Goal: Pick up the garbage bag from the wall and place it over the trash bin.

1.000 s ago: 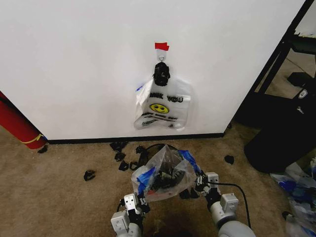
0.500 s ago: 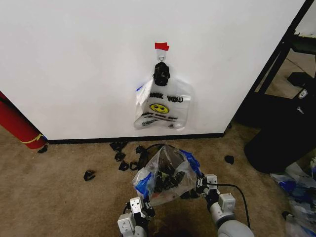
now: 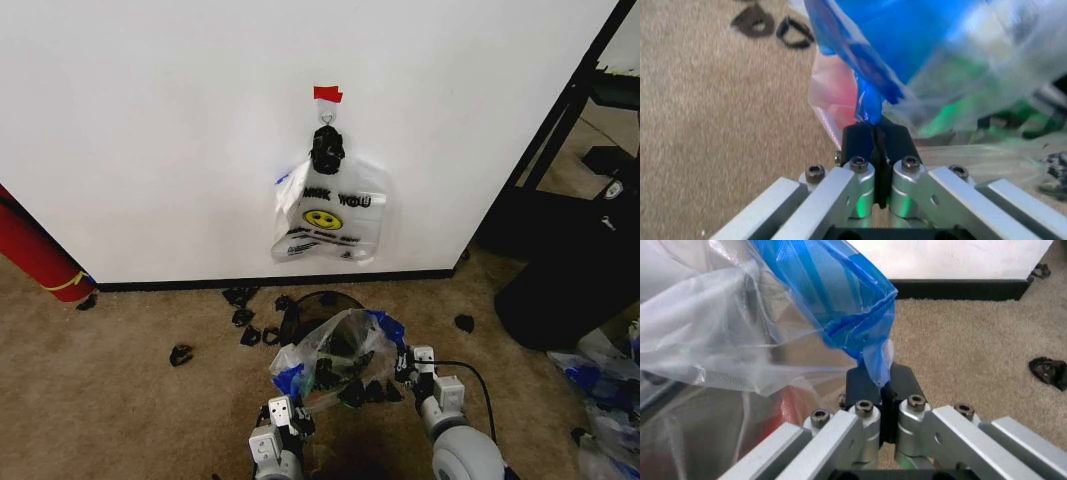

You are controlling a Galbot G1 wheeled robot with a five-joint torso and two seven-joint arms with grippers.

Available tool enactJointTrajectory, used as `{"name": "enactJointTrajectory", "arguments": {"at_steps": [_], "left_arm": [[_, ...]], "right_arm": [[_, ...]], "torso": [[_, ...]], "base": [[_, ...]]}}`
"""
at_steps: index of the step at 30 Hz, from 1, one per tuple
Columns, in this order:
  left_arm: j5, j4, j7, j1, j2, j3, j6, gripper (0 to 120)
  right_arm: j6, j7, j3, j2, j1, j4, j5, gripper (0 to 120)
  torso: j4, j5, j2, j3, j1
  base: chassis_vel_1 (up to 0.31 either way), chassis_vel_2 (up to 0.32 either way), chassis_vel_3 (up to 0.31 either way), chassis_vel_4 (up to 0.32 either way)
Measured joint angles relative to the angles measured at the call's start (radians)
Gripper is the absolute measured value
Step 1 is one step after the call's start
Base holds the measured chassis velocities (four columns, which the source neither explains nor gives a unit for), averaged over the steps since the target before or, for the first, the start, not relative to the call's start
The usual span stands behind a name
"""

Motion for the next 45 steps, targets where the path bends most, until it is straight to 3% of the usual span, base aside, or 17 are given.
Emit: {"name": "enactJointTrajectory", "arguments": {"at_steps": [13,18,26,29,30,32,34,38,40,45], "left_arm": [[0.033,-0.018,0.032,0.020,0.017,0.001,-0.017,3],[0.040,-0.057,0.045,0.039,0.047,0.002,-0.003,25],[0.041,-0.134,0.058,0.065,0.098,-0.025,0.020,55],[0.042,-0.146,0.061,0.071,0.106,-0.030,0.022,59],[0.039,-0.176,0.063,0.084,0.126,-0.042,0.026,69],[0.023,-0.199,0.067,0.095,0.143,-0.054,0.027,77],[0.020,-0.206,0.069,0.097,0.150,-0.057,0.027,79],[0.041,-0.248,0.093,0.116,0.182,-0.068,0.027,97],[0.066,-0.270,0.119,0.130,0.201,-0.074,0.022,100],[0.100,-0.306,0.173,0.156,0.242,-0.111,-0.009,100]], "right_arm": [[0.017,-0.003,-0.008,-0.004,0.006,-0.012,-0.009,0],[0.019,-0.003,0.001,-0.018,-0.015,0.022,0.009,8],[0.021,0.013,0.009,-0.039,-0.043,0.064,0.004,38],[0.021,0.013,0.010,-0.042,-0.049,0.072,0.004,41],[0.024,0.013,0.015,-0.051,-0.064,0.095,0.005,50],[0.040,0.018,0.019,-0.055,-0.076,0.111,-0.003,59],[0.049,0.022,0.020,-0.056,-0.080,0.115,-0.012,61],[0.087,0.028,0.031,-0.057,-0.105,0.137,-0.065,79],[0.099,0.024,0.035,-0.058,-0.118,0.149,-0.081,90],[0.142,0.004,0.046,-0.056,-0.133,0.163,-0.109,98]], "torso": [[0.0002,-0.0021,0.000,0.000,0.000],[0.0003,-0.0024,0.000,0.000,0.000],[0.0002,-0.0012,0.000,0.000,0.000],[0.0001,-0.0012,0.000,0.000,0.000],[0.0001,-0.0011,0.000,0.000,0.000],[0.0002,-0.0012,0.000,0.000,0.000],[0.0002,-0.0011,0.000,0.000,0.000],[0.0001,-0.0011,0.000,0.000,0.000],[0.0000,-0.0012,0.000,0.000,0.000],[0.0002,-0.0012,0.000,0.000,0.000]], "base": [[0.000,0.000,0.000,0.000],[0.000,0.000,0.000,0.000],[0.000,0.000,0.000,0.000],[0.000,0.000,0.000,0.000],[0.000,0.000,0.000,0.000],[0.000,0.000,0.000,0.000],[0.000,0.000,0.000,0.000],[0.000,0.000,0.000,0.000],[0.000,0.000,0.000,0.000],[0.000,0.000,0.000,0.000]]}}
